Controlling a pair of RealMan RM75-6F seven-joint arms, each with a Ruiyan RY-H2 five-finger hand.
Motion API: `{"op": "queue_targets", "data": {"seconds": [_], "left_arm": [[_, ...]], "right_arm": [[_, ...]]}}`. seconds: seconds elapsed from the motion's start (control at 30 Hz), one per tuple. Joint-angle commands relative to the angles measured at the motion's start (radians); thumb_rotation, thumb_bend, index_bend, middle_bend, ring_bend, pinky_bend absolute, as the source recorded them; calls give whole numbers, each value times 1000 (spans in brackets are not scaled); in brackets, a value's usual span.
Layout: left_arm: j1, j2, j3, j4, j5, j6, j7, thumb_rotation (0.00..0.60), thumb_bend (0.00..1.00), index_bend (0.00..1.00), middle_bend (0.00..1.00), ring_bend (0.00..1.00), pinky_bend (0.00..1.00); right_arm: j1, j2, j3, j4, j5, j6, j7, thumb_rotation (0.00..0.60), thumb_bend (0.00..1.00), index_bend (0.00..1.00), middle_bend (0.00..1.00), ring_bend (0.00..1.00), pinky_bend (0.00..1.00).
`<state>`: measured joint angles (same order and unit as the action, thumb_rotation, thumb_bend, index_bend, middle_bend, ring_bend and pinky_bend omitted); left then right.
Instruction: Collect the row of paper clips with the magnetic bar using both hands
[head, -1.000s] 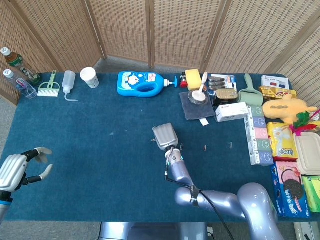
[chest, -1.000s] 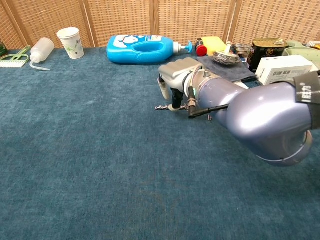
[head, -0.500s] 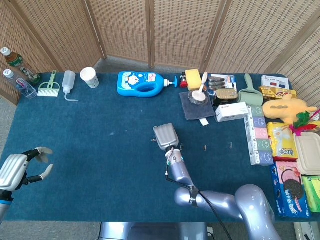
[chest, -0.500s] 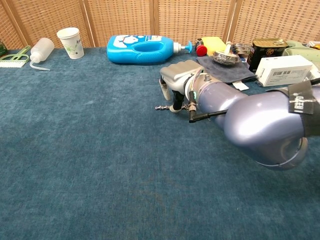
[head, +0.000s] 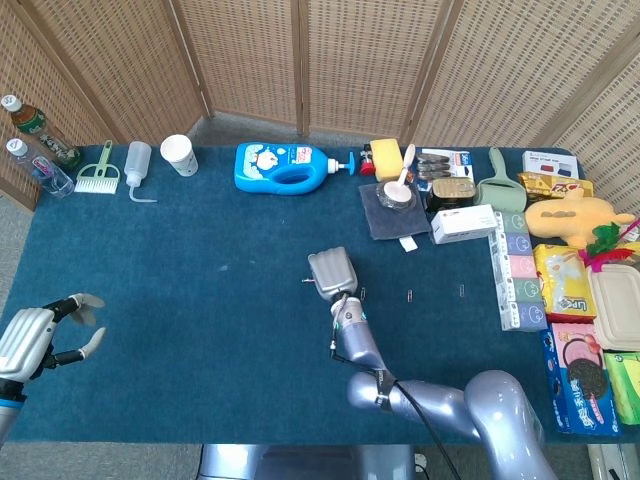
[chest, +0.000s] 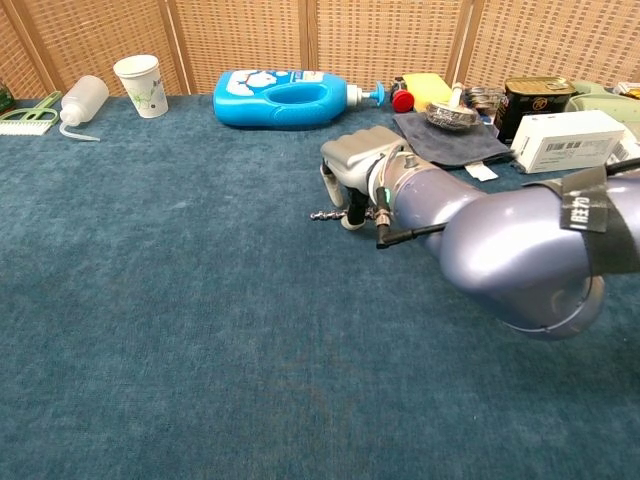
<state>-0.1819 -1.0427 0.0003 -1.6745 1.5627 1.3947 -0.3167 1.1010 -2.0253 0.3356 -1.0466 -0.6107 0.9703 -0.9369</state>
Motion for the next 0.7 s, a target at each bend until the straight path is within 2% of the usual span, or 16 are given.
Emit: {"op": "queue_targets", "data": {"seconds": [0.03, 0.7], "left_arm": [[-1, -3, -1, 3, -2, -2, -2, 355, 316, 341, 527, 496, 917], [-5, -12, -2, 19, -7, -12, -13, 353, 316, 341, 524, 489, 917]], "right_arm": [[5, 0, 4, -1, 2, -1, -6, 600, 337, 510, 813, 899, 1000], [24, -9, 14, 18, 51, -13, -54, 600, 338, 514, 814, 899, 1000]]}}
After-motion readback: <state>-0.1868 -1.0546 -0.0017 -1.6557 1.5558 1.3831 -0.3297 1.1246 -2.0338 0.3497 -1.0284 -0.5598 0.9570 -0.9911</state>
